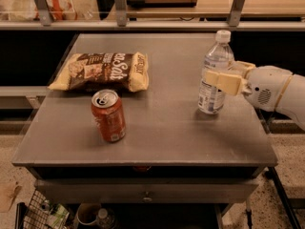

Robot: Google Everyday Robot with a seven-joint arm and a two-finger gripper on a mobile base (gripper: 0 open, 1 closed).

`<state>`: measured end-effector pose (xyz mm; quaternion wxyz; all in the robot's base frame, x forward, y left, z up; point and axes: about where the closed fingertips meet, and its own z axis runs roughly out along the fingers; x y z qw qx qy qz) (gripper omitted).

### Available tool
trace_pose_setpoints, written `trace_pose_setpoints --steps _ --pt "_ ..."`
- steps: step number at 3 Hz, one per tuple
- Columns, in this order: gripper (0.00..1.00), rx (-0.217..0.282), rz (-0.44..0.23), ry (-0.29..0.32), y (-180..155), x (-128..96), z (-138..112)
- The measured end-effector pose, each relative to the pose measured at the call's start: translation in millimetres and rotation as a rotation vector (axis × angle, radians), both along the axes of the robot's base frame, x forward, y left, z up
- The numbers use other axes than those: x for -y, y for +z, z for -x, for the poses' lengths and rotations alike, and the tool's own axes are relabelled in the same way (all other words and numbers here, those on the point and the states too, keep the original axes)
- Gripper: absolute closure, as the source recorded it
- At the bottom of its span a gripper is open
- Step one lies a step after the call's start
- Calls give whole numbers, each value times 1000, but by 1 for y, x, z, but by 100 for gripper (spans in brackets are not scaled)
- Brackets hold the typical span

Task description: Place blue plastic bottle upright

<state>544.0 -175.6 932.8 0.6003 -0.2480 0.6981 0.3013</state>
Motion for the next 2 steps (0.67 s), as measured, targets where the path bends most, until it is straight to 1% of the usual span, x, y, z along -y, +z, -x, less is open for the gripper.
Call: trace_pose_setpoints --steps 1,2 --pt "100 36 -12 -38 -16 -1 4" --pt "82 44 -9 -42 -16 -2 3"
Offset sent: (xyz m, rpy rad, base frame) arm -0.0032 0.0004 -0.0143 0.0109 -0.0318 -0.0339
